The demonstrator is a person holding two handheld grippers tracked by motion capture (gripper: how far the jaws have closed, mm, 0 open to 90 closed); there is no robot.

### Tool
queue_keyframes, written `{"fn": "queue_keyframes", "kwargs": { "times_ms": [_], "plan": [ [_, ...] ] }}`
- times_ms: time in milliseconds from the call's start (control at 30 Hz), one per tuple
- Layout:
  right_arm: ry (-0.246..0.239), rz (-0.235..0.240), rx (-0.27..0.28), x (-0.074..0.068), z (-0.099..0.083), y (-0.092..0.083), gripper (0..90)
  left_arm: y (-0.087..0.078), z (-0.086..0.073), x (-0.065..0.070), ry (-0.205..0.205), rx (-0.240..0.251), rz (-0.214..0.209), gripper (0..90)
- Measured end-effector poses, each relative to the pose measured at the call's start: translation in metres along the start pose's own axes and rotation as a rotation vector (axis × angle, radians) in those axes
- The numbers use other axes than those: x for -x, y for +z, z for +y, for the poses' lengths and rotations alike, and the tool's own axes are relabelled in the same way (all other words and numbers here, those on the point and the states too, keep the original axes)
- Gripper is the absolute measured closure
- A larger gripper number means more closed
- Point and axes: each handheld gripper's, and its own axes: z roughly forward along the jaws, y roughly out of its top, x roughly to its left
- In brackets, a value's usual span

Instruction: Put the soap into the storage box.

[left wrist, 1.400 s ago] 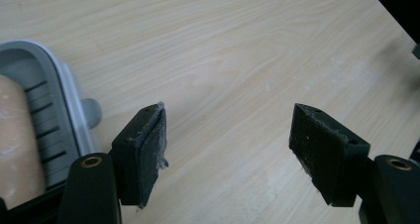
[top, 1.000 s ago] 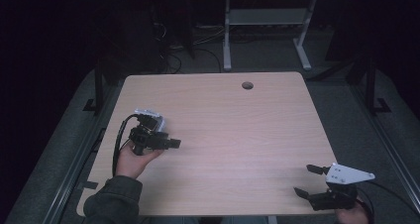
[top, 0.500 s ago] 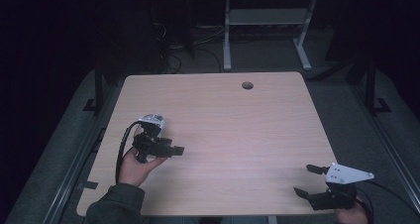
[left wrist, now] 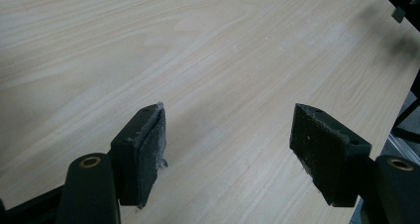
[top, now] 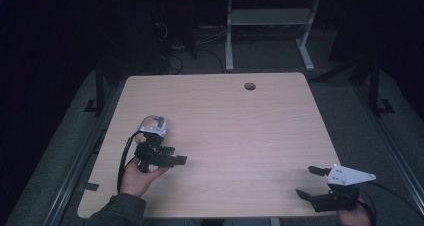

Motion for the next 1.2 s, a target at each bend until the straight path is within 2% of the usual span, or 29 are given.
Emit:
{"fn": "queue_keyframes", "kwargs": {
  "times_ms": [267,600,800,1200],
  "plan": [
    [0.000,0.001,-0.005,-0.001,0.000,0.001,13.8,0.001,-0.010,0.004,0.012,-0.001,-0.017,29.6],
    [-0.001,-0.005,-0.006,0.000,-0.001,0.000,13.8,0.002,-0.024,0.007,0.025,-0.005,-0.015,29.5],
    [-0.002,-0.006,-0.008,0.000,-0.001,0.000,13.8,0.002,-0.035,0.006,0.011,0.001,-0.017,29.5],
    [-0.003,0.000,-0.010,-0.002,-0.001,0.000,13.8,0.004,-0.054,0.014,0.017,-0.005,-0.022,27.3]
  ]
}}
